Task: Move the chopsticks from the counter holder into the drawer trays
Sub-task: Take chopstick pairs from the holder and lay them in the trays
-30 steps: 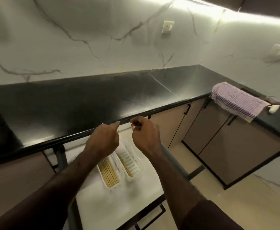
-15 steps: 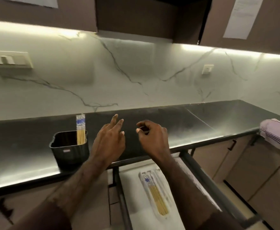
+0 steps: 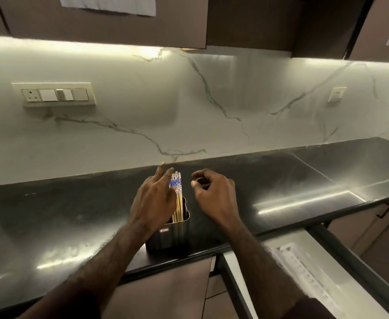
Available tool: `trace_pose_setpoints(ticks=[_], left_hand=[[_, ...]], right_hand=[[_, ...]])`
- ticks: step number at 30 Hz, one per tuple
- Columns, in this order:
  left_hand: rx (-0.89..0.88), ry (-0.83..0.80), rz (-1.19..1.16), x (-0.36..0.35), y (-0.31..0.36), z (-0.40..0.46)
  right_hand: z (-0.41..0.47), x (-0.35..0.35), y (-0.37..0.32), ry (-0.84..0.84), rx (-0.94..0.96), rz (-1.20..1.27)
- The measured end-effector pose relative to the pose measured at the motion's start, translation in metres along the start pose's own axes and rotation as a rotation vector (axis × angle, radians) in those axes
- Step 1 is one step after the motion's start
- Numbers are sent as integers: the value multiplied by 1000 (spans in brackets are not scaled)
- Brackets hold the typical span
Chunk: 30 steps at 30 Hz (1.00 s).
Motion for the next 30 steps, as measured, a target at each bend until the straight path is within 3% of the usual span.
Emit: trace_pose_setpoints(ticks=[21, 30], left_hand=[[228, -169, -65, -118, -107, 67], [324, -169, -204, -145, -130, 83]], right_hand=[[45, -146, 82, -326, -159, -83], [38, -165, 96, -338, -252, -154]])
Point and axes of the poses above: each hand's wrist, its own z-axis towards the middle knuckle, its own x-axis out of the back of the hand, y = z × x, the point moved 3 cm from there along z, towards the middle knuckle, and after that the axes turned 12 degrees about y, right-handed, at the moved point
